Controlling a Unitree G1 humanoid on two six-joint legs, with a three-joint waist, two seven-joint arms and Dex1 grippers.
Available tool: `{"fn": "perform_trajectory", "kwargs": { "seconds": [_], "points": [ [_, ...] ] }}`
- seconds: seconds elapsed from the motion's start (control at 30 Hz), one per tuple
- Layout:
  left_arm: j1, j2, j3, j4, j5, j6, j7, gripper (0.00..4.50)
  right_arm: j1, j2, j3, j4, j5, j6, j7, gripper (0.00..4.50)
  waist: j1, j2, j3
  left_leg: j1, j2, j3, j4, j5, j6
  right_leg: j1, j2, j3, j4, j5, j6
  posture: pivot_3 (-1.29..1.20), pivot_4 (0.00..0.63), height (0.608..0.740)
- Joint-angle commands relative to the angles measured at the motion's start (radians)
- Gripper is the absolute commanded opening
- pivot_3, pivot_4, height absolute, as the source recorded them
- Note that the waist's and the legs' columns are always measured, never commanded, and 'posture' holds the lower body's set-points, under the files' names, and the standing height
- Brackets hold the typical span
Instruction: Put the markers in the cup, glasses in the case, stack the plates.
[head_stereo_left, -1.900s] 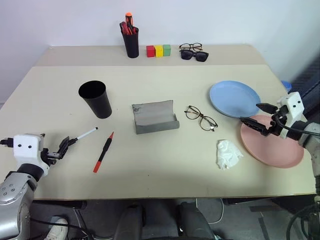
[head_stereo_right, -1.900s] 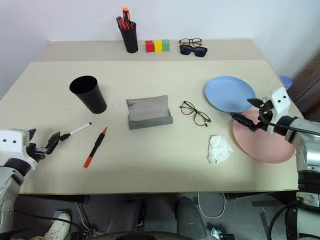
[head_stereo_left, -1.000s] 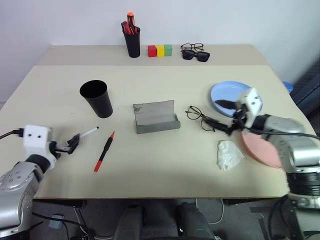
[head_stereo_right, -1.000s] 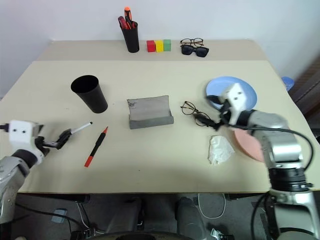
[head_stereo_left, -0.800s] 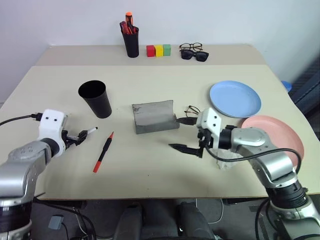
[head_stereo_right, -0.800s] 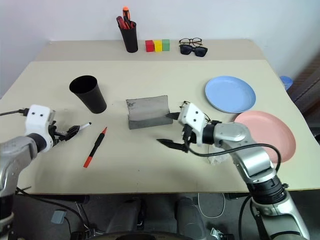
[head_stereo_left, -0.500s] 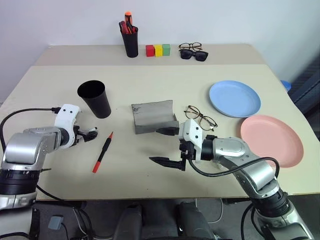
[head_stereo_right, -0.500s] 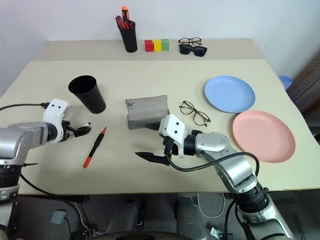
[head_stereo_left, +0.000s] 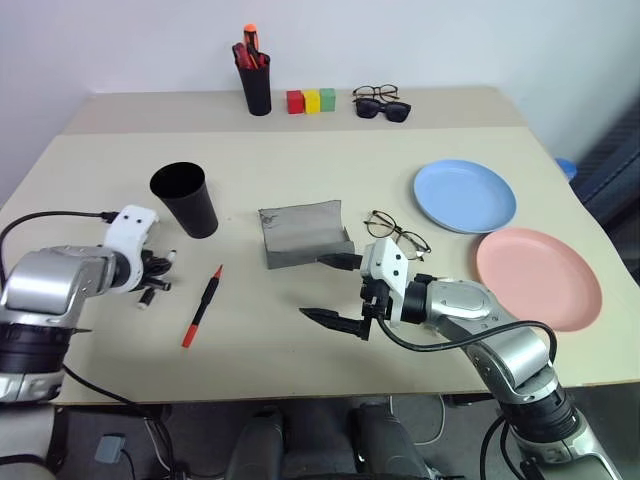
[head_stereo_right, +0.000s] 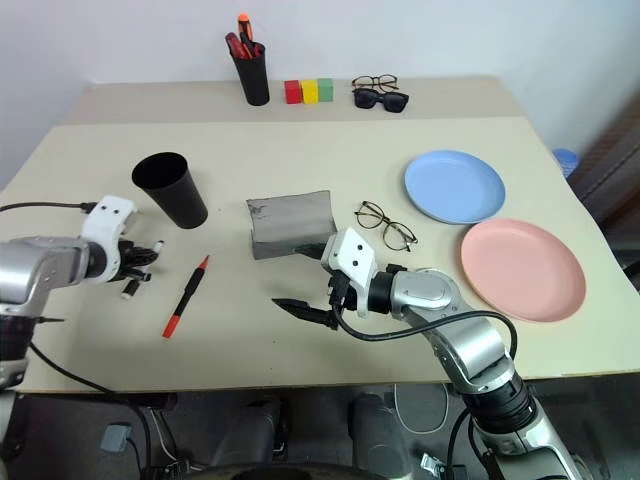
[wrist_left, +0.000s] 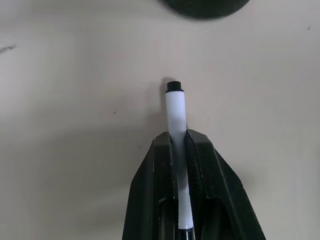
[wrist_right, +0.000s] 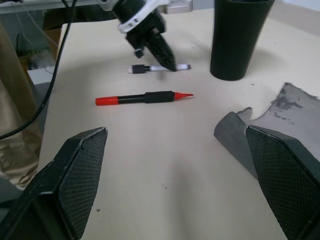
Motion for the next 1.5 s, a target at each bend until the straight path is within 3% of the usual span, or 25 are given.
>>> {"fn": "perform_trajectory", "kwargs": {
  "seconds": [0.03, 0.1, 0.2, 0.37, 0.57, 0.8, 1.03, 1.07, 1.2, 1.37, 1.5],
  "points": [
    [0.046, -0.006, 0.185, -0.012, 0.058, -0.137, 0.100, 0.04, -0.042, 0.013, -0.043, -0.011, 0.015, -0.036, -0.005, 4.50, -0.003, 0.000, 0.000, 0.000, 0.000, 0.000, 0.000, 0.000, 0.000, 0.000, 0.000, 0.000, 0.000, 0.000, 0.000, 0.00, 0.150, 0.740],
    [0.041, -0.059, 0.328, -0.008, 0.110, -0.396, 0.233, 0.04, -0.080, 0.045, -0.071, 0.014, 0.029, -0.050, -0.021, 4.50, 0.003, -0.002, 0.001, -0.001, 0.001, 0.000, 0.000, 0.000, 0.000, -0.002, 0.000, 0.000, 0.001, 0.000, -0.001, 0.00, 0.150, 0.740],
    [-0.041, -0.164, 0.453, -0.056, 0.057, -0.567, 0.298, 0.04, -0.138, 0.103, -0.077, 0.058, 0.019, -0.071, -0.055, 4.50, 0.017, -0.006, 0.001, -0.002, 0.002, -0.001, 0.000, 0.001, -0.001, -0.002, -0.001, -0.001, 0.000, 0.001, -0.002, 0.00, 0.150, 0.740],
    [-0.151, -0.298, 0.363, -0.179, 0.032, -0.730, 0.279, 0.04, -0.207, 0.214, -0.066, 0.146, -0.024, -0.114, -0.144, 4.50, 0.042, -0.007, 0.000, -0.003, -0.002, -0.001, 0.001, 0.001, -0.001, -0.001, -0.005, -0.002, -0.002, 0.002, -0.001, 0.00, 0.150, 0.740],
    [-0.199, -0.398, 0.249, -0.106, 0.112, -0.915, 0.285, 0.04, -0.205, 0.268, -0.025, 0.152, -0.037, -0.129, -0.159, 4.50, 0.022, -0.007, 0.000, -0.006, -0.002, 0.000, 0.001, 0.001, -0.002, -0.005, -0.002, -0.002, 0.000, 0.002, 0.000, 0.00, 0.150, 0.740],
    [-0.144, -0.409, 0.158, 0.025, 0.228, -1.072, 0.277, 0.04, -0.200, 0.278, -0.029, 0.162, -0.044, -0.144, -0.166, 4.50, 0.005, -0.007, 0.000, -0.005, -0.001, 0.000, 0.001, 0.001, -0.002, -0.006, 0.001, -0.001, 0.001, 0.002, -0.001, 0.00, 0.150, 0.740],
    [-0.128, -0.454, 0.163, 0.115, 0.221, -1.144, 0.288, 0.04, -0.192, 0.279, -0.031, 0.177, -0.045, -0.164, -0.164, 4.50, 0.005, -0.007, 0.000, -0.006, -0.001, 0.000, 0.001, 0.001, -0.002, -0.006, 0.000, -0.002, 0.001, 0.002, -0.001, 0.00, 0.150, 0.740],
    [-0.125, -0.457, 0.162, 0.123, 0.230, -1.153, 0.296, 0.82, -0.191, 0.279, -0.030, 0.179, -0.044, -0.167, -0.163, 4.50, 0.005, -0.007, 0.000, -0.006, -0.001, 0.000, 0.001, 0.001, -0.002, -0.006, 0.000, -0.001, 0.001, 0.002, -0.001, 0.00, 0.150, 0.740],
    [-0.118, -0.460, 0.167, 0.135, 0.249, -1.175, 0.320, 2.55, -0.189, 0.276, -0.027, 0.184, -0.043, -0.173, -0.157, 4.50, 0.004, -0.007, 0.000, -0.006, -0.001, 0.000, 0.001, 0.001, -0.002, -0.006, 0.000, -0.002, 0.001, 0.002, -0.001, 0.00, 0.150, 0.740],
    [-0.112, -0.477, 0.237, 0.047, 0.164, -1.151, 0.334, 2.55, -0.186, 0.269, -0.026, 0.188, -0.043, -0.175, -0.151, 4.50, 0.004, -0.007, 0.000, -0.006, 0.000, 0.000, 0.001, 0.001, -0.002, -0.006, 0.000, -0.002, 0.001, 0.002, -0.001, 0.00, 0.150, 0.740],
    [-0.051, -0.434, 0.247, -0.189, -0.013, -0.962, 0.214, 2.55, -0.178, 0.257, -0.031, 0.186, -0.043, -0.176, -0.147, 4.50, 0.002, -0.007, 0.000, -0.007, 0.000, 0.000, 0.001, 0.001, -0.002, -0.007, 0.000, -0.002, 0.001, 0.002, -0.001, 0.00, 0.150, 0.740]
  ]
}}
